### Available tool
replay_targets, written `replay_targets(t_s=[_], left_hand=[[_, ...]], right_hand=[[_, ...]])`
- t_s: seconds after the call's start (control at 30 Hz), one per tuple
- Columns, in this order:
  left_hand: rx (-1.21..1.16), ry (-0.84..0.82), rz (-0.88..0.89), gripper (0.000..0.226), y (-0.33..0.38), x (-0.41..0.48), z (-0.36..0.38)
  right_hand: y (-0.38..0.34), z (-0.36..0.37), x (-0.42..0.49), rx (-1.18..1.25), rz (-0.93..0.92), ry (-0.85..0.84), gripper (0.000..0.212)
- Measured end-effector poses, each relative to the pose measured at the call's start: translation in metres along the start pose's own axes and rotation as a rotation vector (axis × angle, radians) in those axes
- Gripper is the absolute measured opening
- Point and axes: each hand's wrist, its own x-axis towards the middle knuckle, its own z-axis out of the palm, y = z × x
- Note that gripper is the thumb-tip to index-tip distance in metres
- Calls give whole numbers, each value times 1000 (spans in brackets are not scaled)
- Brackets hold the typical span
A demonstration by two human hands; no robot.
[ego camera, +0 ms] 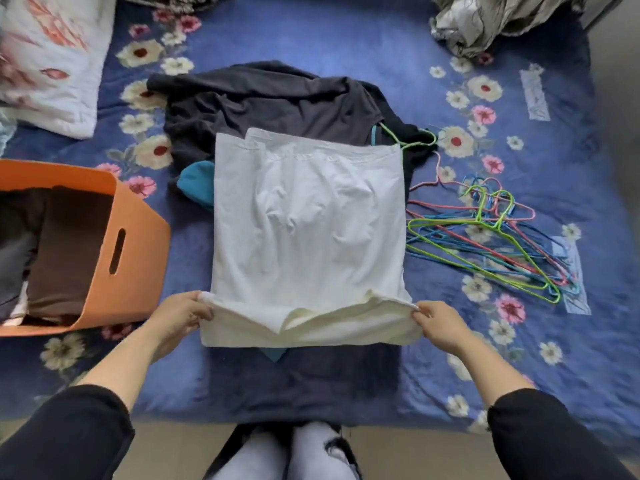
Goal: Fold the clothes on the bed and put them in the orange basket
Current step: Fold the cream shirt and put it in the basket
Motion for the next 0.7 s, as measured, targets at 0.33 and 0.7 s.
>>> replay_targets(t_s=[0.33, 0.7], left_hand=[[-282, 184, 341, 43, 168, 74, 9], [275, 566, 226, 91, 113, 146, 49]], right_hand=[[-91, -120, 132, 89, -119, 440, 32], [-82, -43, 192, 338, 61, 368, 43]])
